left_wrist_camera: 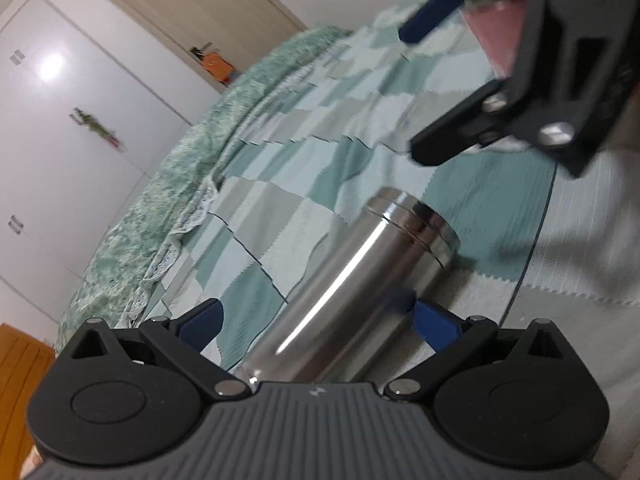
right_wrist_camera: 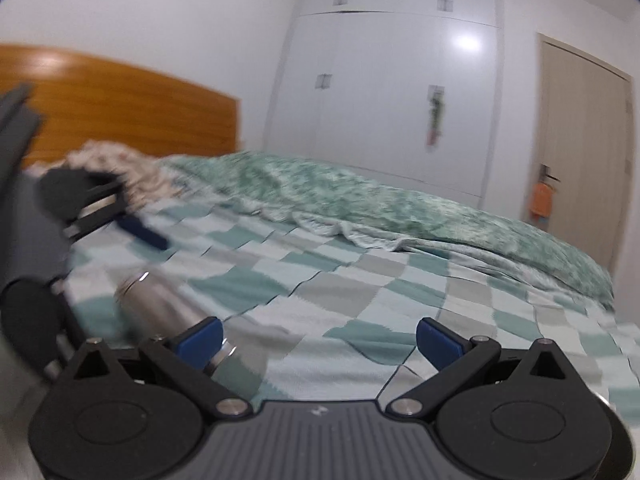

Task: Flip cup upright
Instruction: 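Reach the left tool to the lying silver bottle and grasp it, then lift the silver bottle with the left tool while the right tool reaches the pink cup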

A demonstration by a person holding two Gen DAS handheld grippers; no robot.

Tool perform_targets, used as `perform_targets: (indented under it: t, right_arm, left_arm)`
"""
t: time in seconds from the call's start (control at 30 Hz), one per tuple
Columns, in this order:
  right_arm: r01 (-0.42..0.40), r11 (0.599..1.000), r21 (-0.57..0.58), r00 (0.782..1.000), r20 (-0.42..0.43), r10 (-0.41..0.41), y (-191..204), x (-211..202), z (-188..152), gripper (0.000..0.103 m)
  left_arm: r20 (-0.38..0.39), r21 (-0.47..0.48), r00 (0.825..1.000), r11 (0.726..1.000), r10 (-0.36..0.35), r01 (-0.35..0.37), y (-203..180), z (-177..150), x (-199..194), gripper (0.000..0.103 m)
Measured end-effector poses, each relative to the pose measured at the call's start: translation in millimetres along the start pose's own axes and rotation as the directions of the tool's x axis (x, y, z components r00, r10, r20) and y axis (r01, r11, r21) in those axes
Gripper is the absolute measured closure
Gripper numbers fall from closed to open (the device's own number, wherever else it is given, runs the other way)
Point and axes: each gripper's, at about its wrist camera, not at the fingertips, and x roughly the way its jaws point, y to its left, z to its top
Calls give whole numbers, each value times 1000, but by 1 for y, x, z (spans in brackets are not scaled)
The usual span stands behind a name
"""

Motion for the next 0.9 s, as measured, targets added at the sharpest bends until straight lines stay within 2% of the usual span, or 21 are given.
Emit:
perform_targets:
  t: [0.13,0.37,0.6,0.63,0.73,0.9]
  right_arm:
    - [-34,990,-137,999,-11,33,4,-6,-9,0]
    - [-129,962,-240,992,-27,126,20,-11,-13,0]
    - [-101,950,-294,995,-39,93,24,-5,-15,0]
    - [-98,947,-305,995,-41,89,24,-4,-16,0]
    - [-96,940,-328,995,-45,86,25,-2,-18,0]
    - [-90,934,-345,996,-51,77,21,2,-17,0]
  left_arm:
    - [-48,58,998,998,-30,33,-3,3,17,0]
    - [-79,69,996,997,-40,45,-2,7,28,0]
    - [-123,57,988,993,-94,102,7,13,39,0]
    - [-132,41,985,992,-109,116,10,13,41,1]
    - [-156,-29,967,980,-199,197,19,16,42,21]
    - [-156,8,968,980,-197,201,14,17,38,28]
